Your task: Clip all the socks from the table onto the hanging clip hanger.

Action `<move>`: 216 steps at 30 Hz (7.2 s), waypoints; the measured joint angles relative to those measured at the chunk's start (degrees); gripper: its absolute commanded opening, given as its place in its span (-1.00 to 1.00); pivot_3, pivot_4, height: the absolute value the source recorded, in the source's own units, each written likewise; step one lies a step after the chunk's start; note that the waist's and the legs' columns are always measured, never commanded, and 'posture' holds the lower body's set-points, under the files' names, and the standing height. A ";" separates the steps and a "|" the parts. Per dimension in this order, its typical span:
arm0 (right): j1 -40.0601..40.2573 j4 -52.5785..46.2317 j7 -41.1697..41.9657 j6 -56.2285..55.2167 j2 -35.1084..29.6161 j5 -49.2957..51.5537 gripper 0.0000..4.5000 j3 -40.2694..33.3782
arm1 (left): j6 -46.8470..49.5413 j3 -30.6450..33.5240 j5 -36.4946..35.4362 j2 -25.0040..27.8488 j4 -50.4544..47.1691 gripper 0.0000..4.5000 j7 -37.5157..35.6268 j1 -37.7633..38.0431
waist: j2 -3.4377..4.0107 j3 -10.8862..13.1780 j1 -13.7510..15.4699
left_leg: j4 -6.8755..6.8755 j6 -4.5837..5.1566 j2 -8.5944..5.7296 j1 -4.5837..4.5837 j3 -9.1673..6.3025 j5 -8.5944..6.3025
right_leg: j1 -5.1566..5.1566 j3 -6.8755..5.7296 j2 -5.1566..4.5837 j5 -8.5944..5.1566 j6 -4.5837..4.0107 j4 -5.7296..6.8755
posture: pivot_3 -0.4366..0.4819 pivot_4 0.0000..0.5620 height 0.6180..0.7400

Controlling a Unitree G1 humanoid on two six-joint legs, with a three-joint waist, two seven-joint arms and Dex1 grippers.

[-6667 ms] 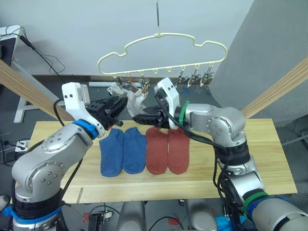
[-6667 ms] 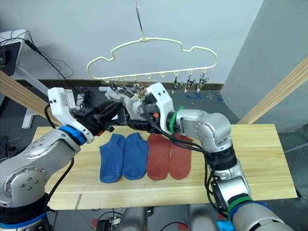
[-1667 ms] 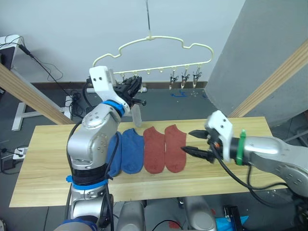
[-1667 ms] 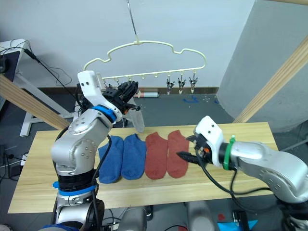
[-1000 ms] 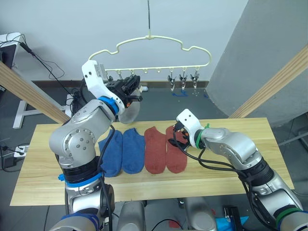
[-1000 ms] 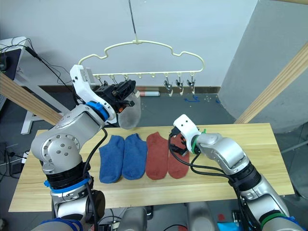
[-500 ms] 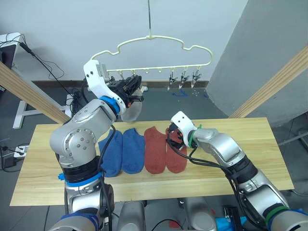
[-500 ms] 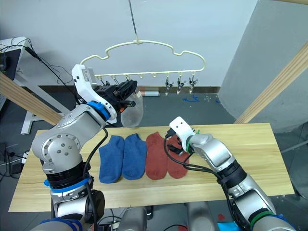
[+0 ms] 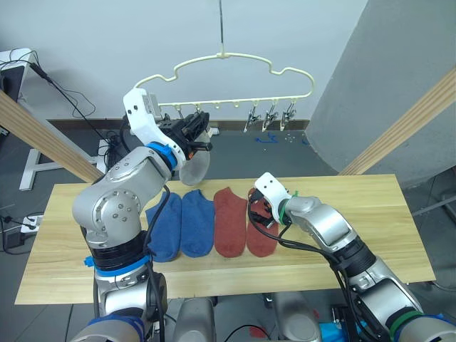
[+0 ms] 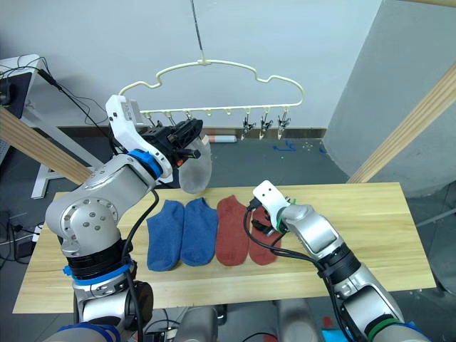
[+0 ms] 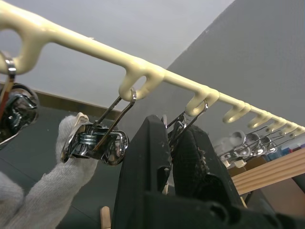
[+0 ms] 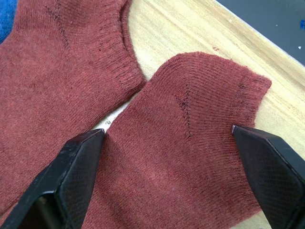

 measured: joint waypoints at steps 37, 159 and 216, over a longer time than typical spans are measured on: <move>1.89 -8.35 1.20 4.44 1.49 -1.92 -0.98 -5.73 | 4.46 5.54 -8.91 -0.50 2.92 -0.91 3.55 -2.41 | 0.00 0.04 0.12 | -0.02 -0.01 0.00 0.00 -0.02 0.00 | -0.02 -0.02 0.00 0.00 0.01 -0.01 | -0.43 0.31 1.00; -20.26 -6.71 -3.85 9.70 15.37 4.17 -1.00 -12.90 | -2.27 0.95 -10.03 1.57 4.32 -0.59 6.21 -0.05 | 0.01 0.04 -0.14 | -0.11 -0.02 0.02 -0.04 -0.14 0.00 | -0.19 0.05 -0.06 0.01 -0.02 -0.02 | -0.41 0.23 1.00; 9.18 -43.25 -11.17 13.94 9.27 10.67 0.57 -22.87 | -24.60 2.94 -7.51 32.32 -4.60 -0.06 -38.42 24.57 | 0.01 -0.30 0.94 | -0.27 -0.53 0.08 -0.03 -0.04 0.34 | -0.21 -0.04 0.02 0.06 -0.12 -0.02 | -0.40 -0.07 1.00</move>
